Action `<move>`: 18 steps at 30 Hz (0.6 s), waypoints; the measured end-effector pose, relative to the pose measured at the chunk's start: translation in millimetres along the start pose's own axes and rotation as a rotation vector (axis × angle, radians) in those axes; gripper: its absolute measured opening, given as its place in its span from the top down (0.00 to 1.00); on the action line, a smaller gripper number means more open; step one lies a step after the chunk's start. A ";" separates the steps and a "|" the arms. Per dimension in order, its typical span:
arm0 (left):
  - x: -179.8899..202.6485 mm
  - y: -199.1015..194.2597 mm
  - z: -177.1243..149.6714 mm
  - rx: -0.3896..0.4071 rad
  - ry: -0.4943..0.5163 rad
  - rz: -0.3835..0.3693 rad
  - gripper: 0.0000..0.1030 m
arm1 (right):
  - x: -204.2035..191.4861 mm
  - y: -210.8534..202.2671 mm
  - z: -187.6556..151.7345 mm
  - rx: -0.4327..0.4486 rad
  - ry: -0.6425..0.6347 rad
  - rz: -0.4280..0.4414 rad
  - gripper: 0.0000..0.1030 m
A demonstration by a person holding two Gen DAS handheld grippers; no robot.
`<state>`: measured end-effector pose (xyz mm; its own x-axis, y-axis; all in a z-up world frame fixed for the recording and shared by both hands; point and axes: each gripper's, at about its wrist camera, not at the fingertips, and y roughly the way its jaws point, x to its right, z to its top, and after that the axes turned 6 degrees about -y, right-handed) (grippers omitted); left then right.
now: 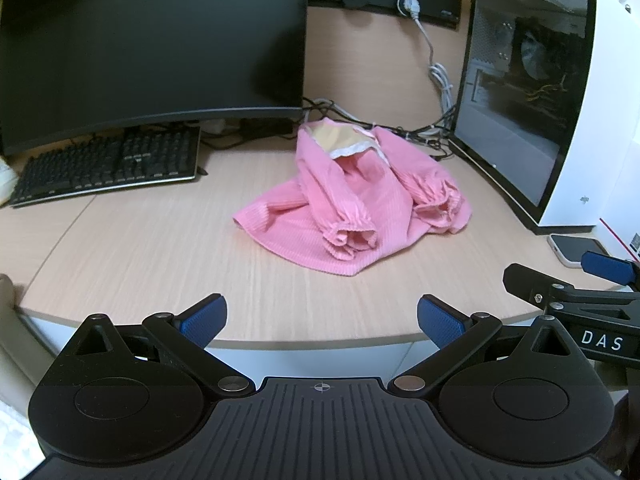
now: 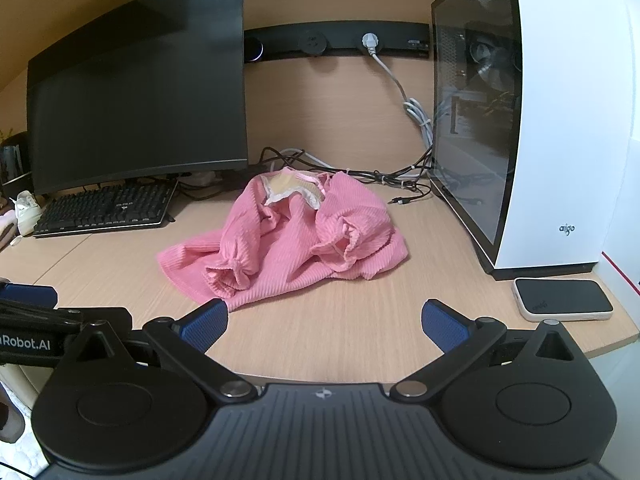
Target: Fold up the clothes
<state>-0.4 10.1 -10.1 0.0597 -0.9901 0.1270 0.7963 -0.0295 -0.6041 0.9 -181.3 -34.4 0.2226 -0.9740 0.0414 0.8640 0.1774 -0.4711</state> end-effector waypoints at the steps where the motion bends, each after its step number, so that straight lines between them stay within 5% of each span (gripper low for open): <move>1: -0.3 0.1 0.2 0.000 -0.001 0.000 0.00 | -0.1 0.3 0.0 -0.001 -0.001 0.001 0.00; 18: -0.4 4.8 1.7 -0.008 0.004 -0.007 0.00 | 1.1 3.9 0.1 -0.011 0.006 -0.003 0.00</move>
<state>4.4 10.6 -11.7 0.0521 -0.9904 0.1283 0.7917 -0.0374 -0.6097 4.5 -181.7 -36.1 0.2177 -0.9753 0.0376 0.8595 0.1733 -0.4809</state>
